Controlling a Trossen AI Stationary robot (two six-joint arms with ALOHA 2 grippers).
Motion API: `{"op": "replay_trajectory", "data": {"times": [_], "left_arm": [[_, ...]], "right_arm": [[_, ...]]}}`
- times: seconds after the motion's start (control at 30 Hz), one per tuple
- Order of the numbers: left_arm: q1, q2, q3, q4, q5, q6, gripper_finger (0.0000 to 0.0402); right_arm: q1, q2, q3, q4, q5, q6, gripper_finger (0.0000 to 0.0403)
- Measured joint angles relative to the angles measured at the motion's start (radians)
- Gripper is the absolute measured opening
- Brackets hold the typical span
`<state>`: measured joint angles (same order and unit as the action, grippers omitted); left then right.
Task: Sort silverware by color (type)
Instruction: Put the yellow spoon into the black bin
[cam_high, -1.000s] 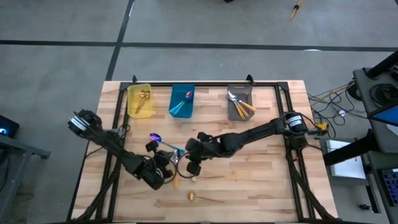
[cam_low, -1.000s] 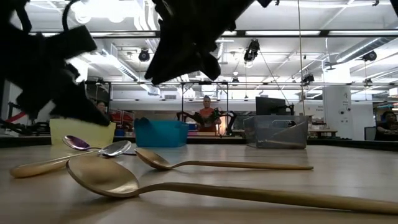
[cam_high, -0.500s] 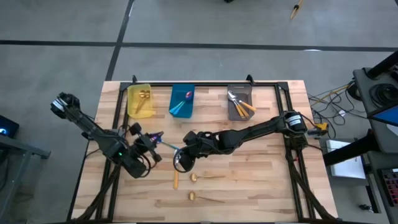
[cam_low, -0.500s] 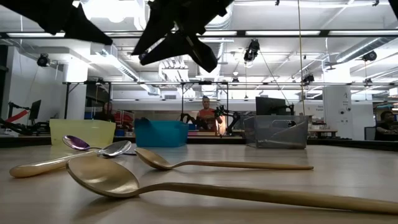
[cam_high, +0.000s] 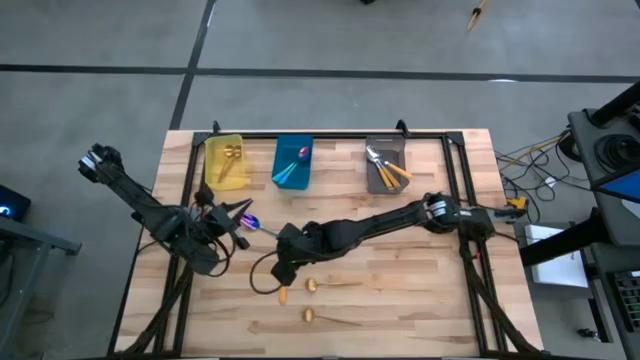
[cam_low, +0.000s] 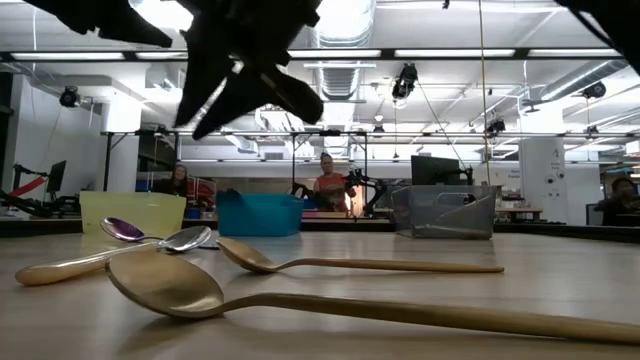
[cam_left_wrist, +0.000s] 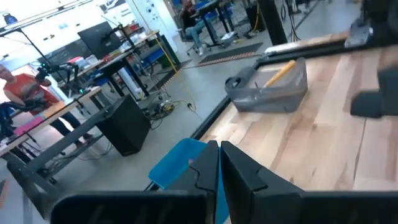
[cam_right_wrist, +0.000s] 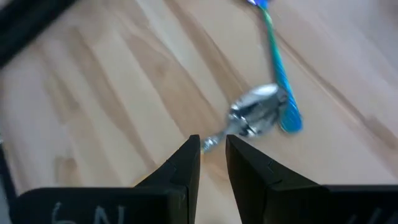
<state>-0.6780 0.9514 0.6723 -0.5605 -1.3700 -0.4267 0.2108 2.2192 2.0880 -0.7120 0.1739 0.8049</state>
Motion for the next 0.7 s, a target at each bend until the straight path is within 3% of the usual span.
{"op": "replay_trajectory", "data": {"times": [0.3,0.7], "left_arm": [[-0.002,-0.122,0.003,-0.069,-0.033,-0.003,0.0000],[-0.002,-0.112,-0.002,-0.070,-0.035,0.007,0.0000]], "right_arm": [[0.019,0.134,0.224,-0.217,0.002,0.193,0.0068],[0.023,0.222,0.256,-0.217,0.002,0.307,0.0081]]}}
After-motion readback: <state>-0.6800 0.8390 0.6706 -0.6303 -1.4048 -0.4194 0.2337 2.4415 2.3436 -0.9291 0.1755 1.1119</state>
